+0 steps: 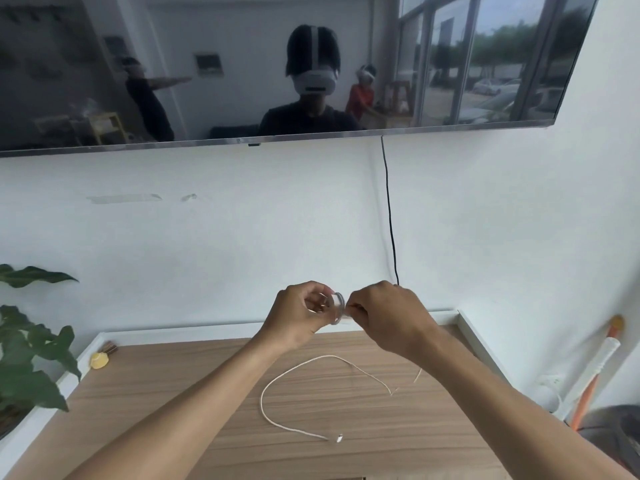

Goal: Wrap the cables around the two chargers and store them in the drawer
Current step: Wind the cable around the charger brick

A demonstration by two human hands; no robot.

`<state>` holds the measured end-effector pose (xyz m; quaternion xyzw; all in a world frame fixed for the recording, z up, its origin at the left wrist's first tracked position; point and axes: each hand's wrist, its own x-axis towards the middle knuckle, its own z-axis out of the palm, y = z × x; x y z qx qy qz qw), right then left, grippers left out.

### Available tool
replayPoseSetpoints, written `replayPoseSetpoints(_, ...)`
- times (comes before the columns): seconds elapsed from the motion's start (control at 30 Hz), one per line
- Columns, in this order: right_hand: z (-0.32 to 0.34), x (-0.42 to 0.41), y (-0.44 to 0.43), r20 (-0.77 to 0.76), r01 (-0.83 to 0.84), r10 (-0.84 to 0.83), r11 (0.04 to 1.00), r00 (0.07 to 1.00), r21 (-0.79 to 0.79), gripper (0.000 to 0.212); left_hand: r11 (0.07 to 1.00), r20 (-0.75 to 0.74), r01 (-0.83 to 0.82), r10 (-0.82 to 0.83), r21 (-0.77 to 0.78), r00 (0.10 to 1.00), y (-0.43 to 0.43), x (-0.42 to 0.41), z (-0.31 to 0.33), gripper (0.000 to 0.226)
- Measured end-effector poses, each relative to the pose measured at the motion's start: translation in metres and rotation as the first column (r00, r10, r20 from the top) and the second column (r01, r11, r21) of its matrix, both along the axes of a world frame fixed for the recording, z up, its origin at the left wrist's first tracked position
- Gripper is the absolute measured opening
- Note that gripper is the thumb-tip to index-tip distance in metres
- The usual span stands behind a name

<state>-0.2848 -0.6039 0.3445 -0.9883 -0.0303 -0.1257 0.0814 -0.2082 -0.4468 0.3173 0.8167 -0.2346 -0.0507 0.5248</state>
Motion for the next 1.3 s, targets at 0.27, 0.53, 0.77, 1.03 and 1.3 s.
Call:
replayPoseSetpoints(0.27,0.026,0.006,-0.018,-0.008,-0.032,0.032,0.998,0.999,0.063,0.02,0.983,-0.019,0.18,-0.181,-0.029,0.983,0.005,0.0,0.004,0.015)
replayPoseSetpoints(0.53,0.029,0.016,-0.032,0.029,-0.025,0.017,0.951,0.999,0.307,0.022,0.929,-0.153,0.349,-0.365,-0.121,0.918,0.01,-0.001,0.018,0.018)
replayPoseSetpoints(0.77,0.01,0.019,-0.034,0.05,-0.113,0.106,0.755,0.993,0.646,0.023,0.867,-0.272,0.374,-0.466,-0.329,0.842,0.011,-0.003,0.031,0.032)
replayPoseSetpoints(1.03,-0.033,0.008,-0.002,0.148,-0.111,0.009,0.7,0.989,0.705,0.038,0.836,-0.353,0.129,-0.358,-0.533,0.864,0.005,-0.002,0.039,0.019)
replayPoseSetpoints(1.3,-0.032,-0.001,0.02,0.021,0.004,-0.01,0.963,1.0,0.269,0.025,0.943,-0.307,-0.029,-0.079,-0.332,0.949,0.004,0.002,0.023,0.011)
